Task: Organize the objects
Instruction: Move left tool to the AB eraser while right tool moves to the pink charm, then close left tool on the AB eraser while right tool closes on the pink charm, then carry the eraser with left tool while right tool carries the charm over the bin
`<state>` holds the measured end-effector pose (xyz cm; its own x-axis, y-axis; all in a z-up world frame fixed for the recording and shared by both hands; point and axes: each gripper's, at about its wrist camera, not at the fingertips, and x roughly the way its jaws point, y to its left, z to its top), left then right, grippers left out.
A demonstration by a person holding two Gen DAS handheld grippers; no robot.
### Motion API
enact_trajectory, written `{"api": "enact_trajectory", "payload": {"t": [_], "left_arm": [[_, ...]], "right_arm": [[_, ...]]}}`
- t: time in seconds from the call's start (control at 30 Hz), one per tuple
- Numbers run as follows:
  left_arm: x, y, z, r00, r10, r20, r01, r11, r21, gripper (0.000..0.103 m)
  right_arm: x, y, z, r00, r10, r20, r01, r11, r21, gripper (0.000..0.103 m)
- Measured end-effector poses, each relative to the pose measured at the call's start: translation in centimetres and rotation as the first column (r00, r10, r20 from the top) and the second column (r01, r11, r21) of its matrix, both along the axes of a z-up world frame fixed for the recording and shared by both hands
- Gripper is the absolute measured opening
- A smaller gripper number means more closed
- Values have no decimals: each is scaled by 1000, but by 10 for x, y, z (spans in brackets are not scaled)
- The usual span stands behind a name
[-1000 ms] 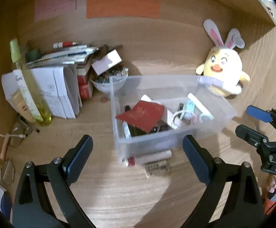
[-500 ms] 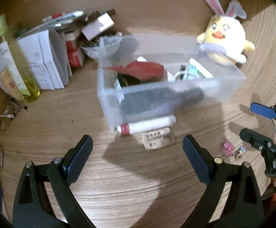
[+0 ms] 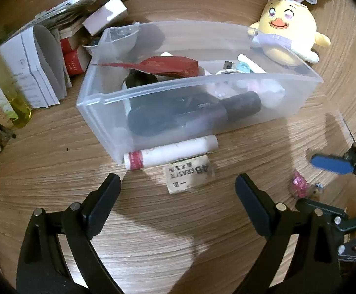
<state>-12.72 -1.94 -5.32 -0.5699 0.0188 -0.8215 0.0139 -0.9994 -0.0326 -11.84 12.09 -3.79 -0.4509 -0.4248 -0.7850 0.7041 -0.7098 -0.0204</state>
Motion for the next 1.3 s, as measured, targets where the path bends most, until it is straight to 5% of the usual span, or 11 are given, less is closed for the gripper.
{"api": "enact_trajectory", "payload": {"t": [0.07,0.33,0.63,1.3], "left_arm": [[-2,0,-2,1000,-6,5,6,1000,3,85],[-4,1,-3,1000,-16,1,16,1000,-12,79],[3,1,0,999,-29,-33,28,999,-30,43],[31,4,10,997,-23,-77,23,1000,-3,42]], "right_arm": [[0,-2,-2,1000,8,15,-8,1000,3,39],[2,-6,-6,999,27,20,-27,1000,0,24],[3,-2,-5,1000,14,3,-14,1000,-21,21],[-14,32,52,990,-113,-79,97,978,-187,21]]}}
